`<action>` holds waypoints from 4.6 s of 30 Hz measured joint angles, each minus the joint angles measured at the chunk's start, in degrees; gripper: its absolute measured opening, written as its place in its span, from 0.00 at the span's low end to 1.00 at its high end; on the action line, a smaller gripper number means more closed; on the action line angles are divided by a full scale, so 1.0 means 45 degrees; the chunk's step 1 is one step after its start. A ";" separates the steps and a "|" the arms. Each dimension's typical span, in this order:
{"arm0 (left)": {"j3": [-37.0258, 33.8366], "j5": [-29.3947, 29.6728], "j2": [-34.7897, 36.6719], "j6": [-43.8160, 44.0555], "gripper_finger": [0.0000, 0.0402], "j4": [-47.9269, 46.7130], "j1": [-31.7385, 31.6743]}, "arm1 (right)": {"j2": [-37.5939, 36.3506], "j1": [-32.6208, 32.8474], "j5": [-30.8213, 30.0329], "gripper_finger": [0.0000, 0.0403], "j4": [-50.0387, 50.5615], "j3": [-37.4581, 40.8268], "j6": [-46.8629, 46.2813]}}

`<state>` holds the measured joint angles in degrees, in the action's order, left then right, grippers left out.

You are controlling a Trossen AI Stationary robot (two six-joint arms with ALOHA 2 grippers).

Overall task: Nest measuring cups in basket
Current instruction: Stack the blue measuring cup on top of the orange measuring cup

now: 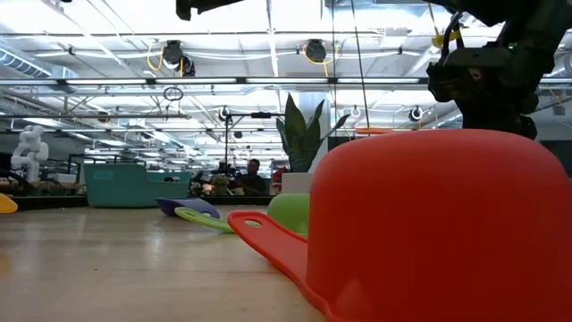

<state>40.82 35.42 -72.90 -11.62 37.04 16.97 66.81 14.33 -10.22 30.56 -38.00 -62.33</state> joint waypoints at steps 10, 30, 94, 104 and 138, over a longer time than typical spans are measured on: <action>0.0000 0.0005 -0.0005 -0.0015 0.57 0.0087 0.0107 | 0.0005 0.0000 0.0001 0.04 0.0038 0.0223 0.0300; -0.0005 0.0009 -0.0005 -0.0160 0.57 0.0282 0.0272 | 0.0005 0.0000 0.0005 0.04 0.0020 0.0228 0.0523; 0.3032 -0.2577 -0.4399 0.0916 0.59 -0.4323 -0.2379 | -0.2634 -0.0412 -0.2105 0.23 -0.3117 0.0243 0.4780; 0.3031 -0.4358 -0.5613 0.0446 0.85 -0.3986 -0.3566 | -0.2623 -0.0398 -0.2021 0.23 -0.3105 0.0243 0.4997; 0.3021 -0.6968 -0.9729 0.2375 0.72 -0.1501 -0.5527 | -0.2613 0.0369 -0.2405 0.23 -0.3113 0.0238 0.4435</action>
<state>54.41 4.06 -116.68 -0.93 30.28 -7.90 55.05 15.99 -21.04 16.56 -36.93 -42.37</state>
